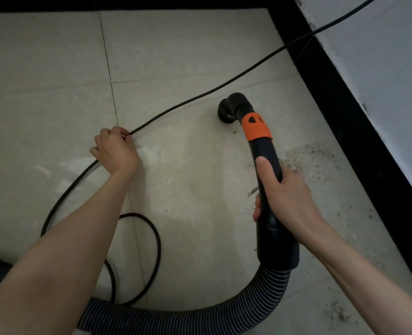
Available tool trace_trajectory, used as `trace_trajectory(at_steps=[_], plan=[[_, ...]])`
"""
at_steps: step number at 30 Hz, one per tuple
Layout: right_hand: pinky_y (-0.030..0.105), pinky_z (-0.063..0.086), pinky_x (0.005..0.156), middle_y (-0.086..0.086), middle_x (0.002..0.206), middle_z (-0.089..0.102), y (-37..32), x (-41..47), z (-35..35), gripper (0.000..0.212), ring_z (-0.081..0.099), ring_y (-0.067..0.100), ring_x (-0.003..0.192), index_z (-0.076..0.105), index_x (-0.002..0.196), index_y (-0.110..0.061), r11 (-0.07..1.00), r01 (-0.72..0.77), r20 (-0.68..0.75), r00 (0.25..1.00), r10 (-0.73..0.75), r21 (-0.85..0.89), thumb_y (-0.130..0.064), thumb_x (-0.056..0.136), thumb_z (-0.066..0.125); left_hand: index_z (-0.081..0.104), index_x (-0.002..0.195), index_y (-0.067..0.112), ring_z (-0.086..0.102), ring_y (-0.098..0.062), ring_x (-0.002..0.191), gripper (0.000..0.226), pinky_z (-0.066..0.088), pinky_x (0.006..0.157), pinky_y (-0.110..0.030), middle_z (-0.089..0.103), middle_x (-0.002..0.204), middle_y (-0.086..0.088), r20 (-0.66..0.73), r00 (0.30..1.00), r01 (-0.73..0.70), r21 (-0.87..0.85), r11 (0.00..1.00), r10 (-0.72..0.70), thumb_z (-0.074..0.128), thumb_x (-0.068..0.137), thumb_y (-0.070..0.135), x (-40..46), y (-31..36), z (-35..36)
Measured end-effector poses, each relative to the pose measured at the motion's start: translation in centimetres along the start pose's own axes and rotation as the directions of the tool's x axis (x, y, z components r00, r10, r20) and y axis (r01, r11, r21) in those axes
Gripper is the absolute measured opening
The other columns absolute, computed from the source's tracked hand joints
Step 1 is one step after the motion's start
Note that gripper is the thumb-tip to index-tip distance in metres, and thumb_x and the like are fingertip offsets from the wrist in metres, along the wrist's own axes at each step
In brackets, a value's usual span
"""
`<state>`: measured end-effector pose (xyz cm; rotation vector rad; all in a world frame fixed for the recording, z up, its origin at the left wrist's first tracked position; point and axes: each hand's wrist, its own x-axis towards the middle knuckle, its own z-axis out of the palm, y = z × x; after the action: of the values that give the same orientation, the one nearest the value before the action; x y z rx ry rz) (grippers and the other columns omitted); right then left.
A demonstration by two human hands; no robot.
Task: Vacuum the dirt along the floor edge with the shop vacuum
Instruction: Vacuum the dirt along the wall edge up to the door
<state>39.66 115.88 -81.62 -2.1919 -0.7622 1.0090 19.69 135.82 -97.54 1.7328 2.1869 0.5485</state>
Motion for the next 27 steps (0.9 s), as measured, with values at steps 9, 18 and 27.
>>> trace_trajectory(at_steps=[9,18,27], plan=[[0.023,0.049,0.043,0.01,0.055,0.064,1.3,-1.5,-0.9,0.045,0.063,0.018,0.042,0.055,0.089,-0.006,0.999,-0.051,-0.006,0.999,0.051,-0.011,-0.048,0.096,0.043,0.069,0.109,0.011,0.041,-0.035,0.115,0.025,0.03,0.092,-0.041,0.055,0.116,-0.016,0.001,1.0,-0.019,0.059,0.998,0.019,0.049,0.093,0.011,-0.8,0.1,0.7],[0.033,0.054,0.053,0.01,0.054,0.062,0.5,-0.2,-0.4,0.052,0.064,0.021,0.044,0.056,0.082,-0.002,1.0,-0.007,0.018,1.0,0.007,0.027,-0.049,0.098,0.041,0.069,0.11,0.01,0.044,-0.036,0.111,0.032,0.033,0.09,-0.041,0.055,0.114,-0.019,0.027,0.999,-0.034,0.057,0.998,0.033,0.044,0.091,0.002,-0.7,-0.4,0.0],[0.034,0.055,0.052,0.008,0.057,0.061,-2.0,3.1,0.6,0.042,0.063,0.023,0.046,0.047,0.081,-0.011,0.996,-0.047,0.15,0.988,0.036,0.069,-0.049,0.097,0.046,0.065,0.112,0.0,0.047,-0.04,0.101,0.032,0.033,0.086,-0.043,0.056,0.11,-0.023,0.0,0.969,-0.244,0.103,0.964,0.246,0.046,0.086,-0.001,-1.8,-1.9,0.3]])
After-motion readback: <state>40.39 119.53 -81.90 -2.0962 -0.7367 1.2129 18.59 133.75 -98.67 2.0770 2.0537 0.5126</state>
